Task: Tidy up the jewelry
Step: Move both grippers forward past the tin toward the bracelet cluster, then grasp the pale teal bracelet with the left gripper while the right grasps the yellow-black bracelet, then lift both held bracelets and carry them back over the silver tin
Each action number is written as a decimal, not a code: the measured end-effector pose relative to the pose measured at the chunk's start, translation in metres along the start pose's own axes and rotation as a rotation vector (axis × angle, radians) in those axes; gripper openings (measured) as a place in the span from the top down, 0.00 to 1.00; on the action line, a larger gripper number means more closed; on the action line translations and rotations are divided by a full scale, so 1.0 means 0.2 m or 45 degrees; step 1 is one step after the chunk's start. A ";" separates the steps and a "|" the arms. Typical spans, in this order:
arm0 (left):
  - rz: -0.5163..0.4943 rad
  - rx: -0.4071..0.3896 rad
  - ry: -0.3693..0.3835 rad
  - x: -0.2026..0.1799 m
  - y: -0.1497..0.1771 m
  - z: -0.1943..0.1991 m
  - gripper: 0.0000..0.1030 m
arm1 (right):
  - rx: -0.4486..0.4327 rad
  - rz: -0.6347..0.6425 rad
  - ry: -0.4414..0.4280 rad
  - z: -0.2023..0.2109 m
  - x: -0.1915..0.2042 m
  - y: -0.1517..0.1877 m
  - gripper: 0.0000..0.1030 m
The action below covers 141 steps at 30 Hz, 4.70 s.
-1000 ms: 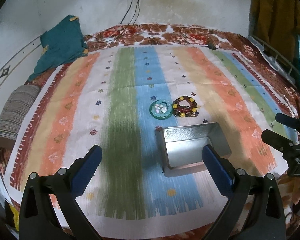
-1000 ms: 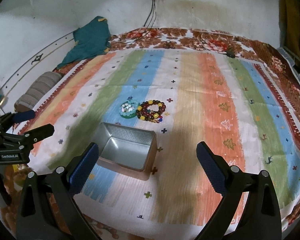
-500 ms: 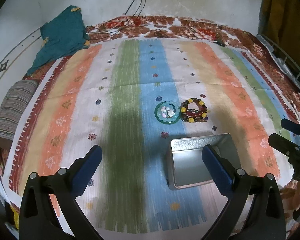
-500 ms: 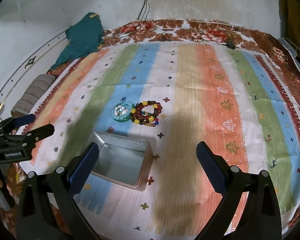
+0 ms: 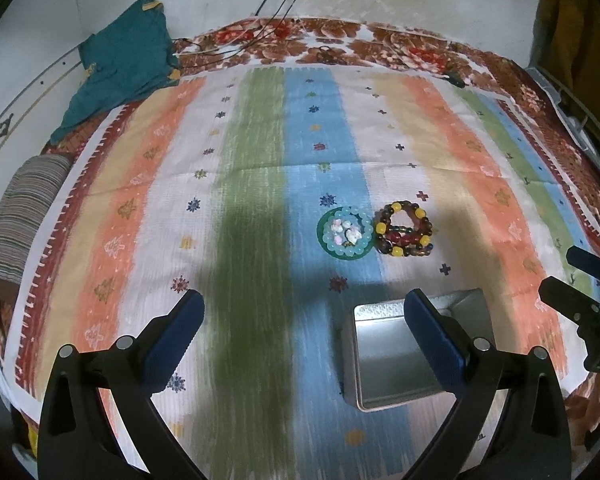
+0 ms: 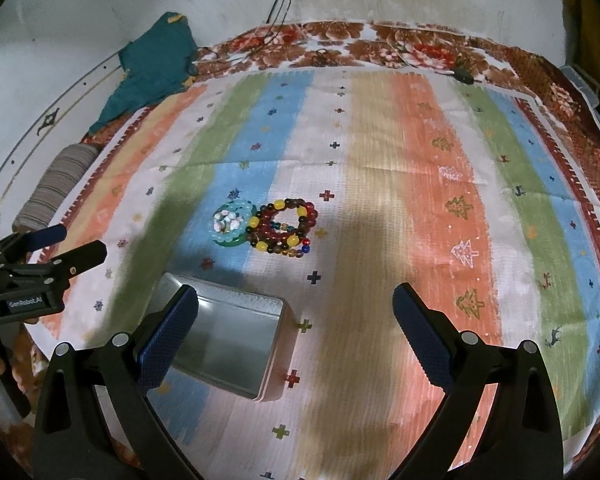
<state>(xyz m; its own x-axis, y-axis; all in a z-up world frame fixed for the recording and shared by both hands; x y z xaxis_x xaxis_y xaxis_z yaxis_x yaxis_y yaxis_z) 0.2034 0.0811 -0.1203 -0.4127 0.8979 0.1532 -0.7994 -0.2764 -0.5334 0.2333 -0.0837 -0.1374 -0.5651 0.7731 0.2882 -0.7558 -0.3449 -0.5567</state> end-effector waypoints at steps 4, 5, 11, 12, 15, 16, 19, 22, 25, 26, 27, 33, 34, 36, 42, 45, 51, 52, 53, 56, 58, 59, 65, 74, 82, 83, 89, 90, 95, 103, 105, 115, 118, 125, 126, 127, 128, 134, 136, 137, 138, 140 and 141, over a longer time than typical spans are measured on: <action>0.007 0.013 -0.003 0.00 -0.02 -0.03 0.05 | 0.019 0.005 0.003 -0.04 0.00 -0.01 0.04; 0.009 0.015 -0.001 0.00 -0.03 -0.04 0.05 | 0.025 0.006 0.004 -0.05 0.00 -0.01 0.04; 0.013 0.036 0.003 -0.01 -0.06 -0.09 0.05 | 0.064 0.005 0.015 -0.12 -0.02 -0.02 0.04; 0.010 0.040 0.004 -0.01 -0.06 -0.10 0.06 | 0.070 0.005 0.016 -0.13 -0.03 -0.02 0.04; 0.005 0.055 0.003 -0.02 -0.07 -0.13 0.06 | 0.094 0.005 0.021 -0.17 -0.04 -0.02 0.04; 0.004 0.059 0.002 -0.02 -0.08 -0.14 0.06 | 0.099 0.004 0.023 -0.18 -0.04 -0.02 0.04; -0.005 0.074 -0.006 -0.02 -0.09 -0.18 0.06 | 0.114 0.006 0.033 -0.20 -0.05 -0.03 0.04; -0.014 0.088 -0.011 -0.02 -0.10 -0.22 0.06 | 0.127 0.006 0.039 -0.23 -0.06 -0.04 0.04; -0.018 0.106 -0.005 -0.04 -0.11 -0.26 0.06 | 0.138 -0.006 0.034 -0.26 -0.07 -0.06 0.04; -0.020 0.114 -0.005 -0.04 -0.12 -0.27 0.06 | 0.140 -0.008 0.031 -0.27 -0.08 -0.06 0.04; -0.023 0.118 -0.005 -0.04 -0.12 -0.29 0.06 | 0.144 -0.011 0.029 -0.28 -0.08 -0.06 0.04; -0.049 0.156 0.004 -0.08 -0.14 -0.37 0.09 | 0.166 -0.028 0.024 -0.34 -0.11 -0.08 0.04; -0.048 0.165 0.020 -0.09 -0.14 -0.38 0.09 | 0.168 -0.031 0.020 -0.35 -0.11 -0.09 0.04; -0.059 0.176 0.027 -0.11 -0.15 -0.40 0.09 | 0.175 -0.030 0.017 -0.38 -0.11 -0.10 0.04; -0.105 0.194 0.016 -0.15 -0.17 -0.49 0.15 | 0.204 -0.031 0.019 -0.45 -0.13 -0.11 0.04; -0.107 0.222 0.016 -0.16 -0.17 -0.55 0.20 | 0.217 -0.031 0.019 -0.49 -0.14 -0.12 0.04; -0.101 0.260 0.035 -0.17 -0.18 -0.63 0.29 | 0.238 -0.037 0.025 -0.56 -0.16 -0.13 0.05; -0.101 0.263 0.045 -0.18 -0.19 -0.64 0.31 | 0.242 -0.037 0.027 -0.57 -0.16 -0.13 0.05; -0.103 0.265 0.051 -0.19 -0.20 -0.64 0.32 | 0.247 -0.037 0.028 -0.58 -0.16 -0.14 0.05; -0.115 0.273 0.068 -0.21 -0.21 -0.67 0.37 | 0.268 -0.041 0.037 -0.63 -0.18 -0.14 0.11; -0.126 0.283 0.078 -0.23 -0.21 -0.69 0.39 | 0.281 -0.049 0.040 -0.66 -0.19 -0.14 0.15; -0.129 0.286 0.080 -0.23 -0.21 -0.70 0.41 | 0.285 -0.050 0.043 -0.67 -0.19 -0.14 0.15; -0.153 0.316 0.107 -0.28 -0.21 -0.75 0.54 | 0.306 -0.055 0.049 -0.73 -0.22 -0.14 0.21; -0.189 0.338 0.139 -0.34 -0.22 -0.80 0.71 | 0.339 -0.055 0.026 -0.79 -0.21 -0.15 0.46; -0.218 0.353 0.126 -0.36 -0.18 -0.85 0.79 | 0.361 -0.062 0.003 -0.84 -0.20 -0.15 0.62; -0.219 0.352 0.122 -0.36 -0.18 -0.86 0.79 | 0.359 -0.066 -0.003 -0.84 -0.20 -0.15 0.65; -0.227 0.331 0.098 -0.35 -0.20 -0.88 0.92 | 0.366 -0.081 -0.055 -0.87 -0.17 -0.15 0.77; -0.234 0.324 0.096 -0.35 -0.21 -0.88 0.92 | 0.366 -0.079 -0.054 -0.87 -0.17 -0.15 0.78; -0.243 0.317 0.090 -0.36 -0.21 -0.88 0.92 | 0.364 -0.067 -0.048 -0.86 -0.17 -0.15 0.80; -0.238 0.297 0.093 -0.35 -0.22 -0.83 0.92 | 0.360 -0.044 -0.025 -0.83 -0.17 -0.16 0.89; -0.238 0.292 0.091 -0.35 -0.22 -0.82 0.92 | 0.356 -0.042 -0.025 -0.83 -0.17 -0.16 0.89; -0.225 0.234 0.091 -0.32 -0.26 -0.70 0.92 | 0.290 -0.013 -0.021 -0.72 -0.13 -0.21 0.90; -0.220 0.228 0.087 -0.31 -0.25 -0.68 0.92 | 0.276 0.000 -0.011 -0.70 -0.12 -0.21 0.90; -0.201 0.198 0.097 -0.28 -0.26 -0.60 0.92 | 0.230 0.027 0.016 -0.62 -0.09 -0.23 0.90; -0.198 0.195 0.099 -0.28 -0.27 -0.59 0.92 | 0.228 0.026 0.016 -0.61 -0.09 -0.24 0.90; -0.193 0.191 0.101 -0.27 -0.27 -0.58 0.92 | 0.224 0.025 0.019 -0.61 -0.09 -0.24 0.90; -0.188 0.186 0.102 -0.27 -0.27 -0.57 0.92 | 0.221 0.025 0.025 -0.60 -0.09 -0.24 0.90; -0.161 0.162 0.110 -0.24 -0.28 -0.50 0.92 | 0.172 0.028 0.040 -0.53 -0.09 -0.26 0.90; -0.150 0.149 0.117 -0.23 -0.29 -0.47 0.92 | 0.151 0.033 0.039 -0.50 -0.08 -0.27 0.90; -0.145 0.140 0.123 -0.23 -0.29 -0.44 0.92 | 0.138 0.035 0.037 -0.48 -0.07 -0.27 0.90; -0.143 0.133 0.128 -0.23 -0.29 -0.43 0.92 | 0.126 0.040 0.037 -0.46 -0.06 -0.28 0.90; -0.139 0.117 0.137 -0.23 -0.30 -0.39 0.92 | 0.104 0.052 0.044 -0.42 -0.05 -0.29 0.90; -0.136 0.107 0.141 -0.23 -0.30 -0.37 0.92 | 0.096 0.059 0.048 -0.41 -0.04 -0.29 0.90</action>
<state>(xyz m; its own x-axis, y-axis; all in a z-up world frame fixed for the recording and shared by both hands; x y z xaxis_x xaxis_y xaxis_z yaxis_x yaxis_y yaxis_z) 0.3029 0.0808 -0.1561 -0.2768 0.9546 0.1104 -0.8718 -0.2012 -0.4466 0.3085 -0.0268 -0.1707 -0.5882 0.7743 0.2333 -0.7526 -0.4186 -0.5083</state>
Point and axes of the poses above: each gripper's, at about its wrist camera, not at the fingertips, and z roughly against the way its jaws point, x to its left, y to its underside, the point moved 10 cm from there along -z, roughly the way its jaws point, and after that the axes turned 11 degrees about -y, right-handed, at the moved point
